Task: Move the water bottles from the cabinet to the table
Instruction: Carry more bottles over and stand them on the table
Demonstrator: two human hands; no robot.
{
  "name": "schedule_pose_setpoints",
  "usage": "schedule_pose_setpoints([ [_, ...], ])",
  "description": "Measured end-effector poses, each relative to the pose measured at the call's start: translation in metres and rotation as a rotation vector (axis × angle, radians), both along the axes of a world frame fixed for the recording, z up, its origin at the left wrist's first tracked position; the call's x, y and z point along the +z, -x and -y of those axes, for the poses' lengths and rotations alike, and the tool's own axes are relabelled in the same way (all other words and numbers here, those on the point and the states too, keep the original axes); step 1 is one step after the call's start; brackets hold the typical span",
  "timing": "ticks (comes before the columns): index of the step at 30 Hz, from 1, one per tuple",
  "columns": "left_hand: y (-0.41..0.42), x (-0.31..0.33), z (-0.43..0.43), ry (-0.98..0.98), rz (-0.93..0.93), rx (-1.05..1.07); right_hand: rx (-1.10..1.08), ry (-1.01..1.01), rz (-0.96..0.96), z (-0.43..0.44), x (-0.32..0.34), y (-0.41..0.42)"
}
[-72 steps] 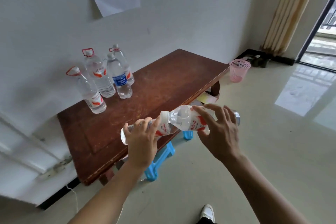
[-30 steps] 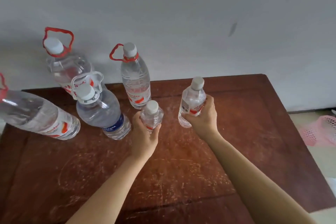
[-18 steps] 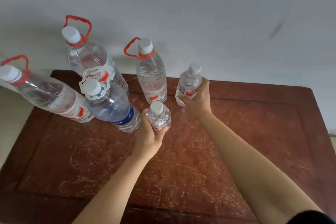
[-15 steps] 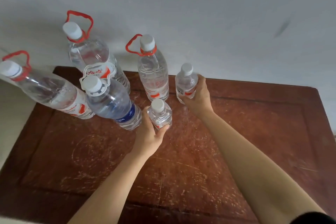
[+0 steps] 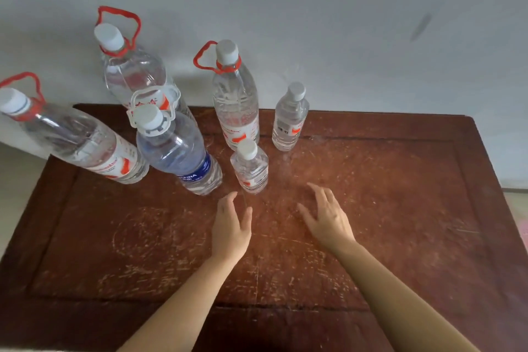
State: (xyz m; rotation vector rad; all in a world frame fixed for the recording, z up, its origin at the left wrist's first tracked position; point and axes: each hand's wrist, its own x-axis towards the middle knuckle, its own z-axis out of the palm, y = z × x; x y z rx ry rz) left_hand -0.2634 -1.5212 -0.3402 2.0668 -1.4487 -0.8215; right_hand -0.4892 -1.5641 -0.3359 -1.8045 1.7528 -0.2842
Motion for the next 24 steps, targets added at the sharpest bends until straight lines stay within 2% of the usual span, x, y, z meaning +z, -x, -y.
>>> schedule_pose_setpoints([
  [5,-0.003,0.003,-0.044,-0.009,0.080,-0.172,0.106,0.019,-0.073,-0.057,0.001,0.003],
  [8,-0.002,0.022,-0.053,0.038,0.158,-0.142,0.160,0.103,-0.038,-0.060,0.018,0.002],
  [12,0.003,0.064,-0.070,0.148,0.342,0.049,0.243,0.229,0.010,-0.054,0.055,0.003],
  [17,0.009,0.113,-0.139,0.197,0.494,0.288,0.404,0.371,0.141,-0.065,0.095,-0.013],
  [24,-0.023,0.177,-0.305,0.110,0.764,0.714,0.767,0.472,0.296,-0.152,0.142,-0.129],
])
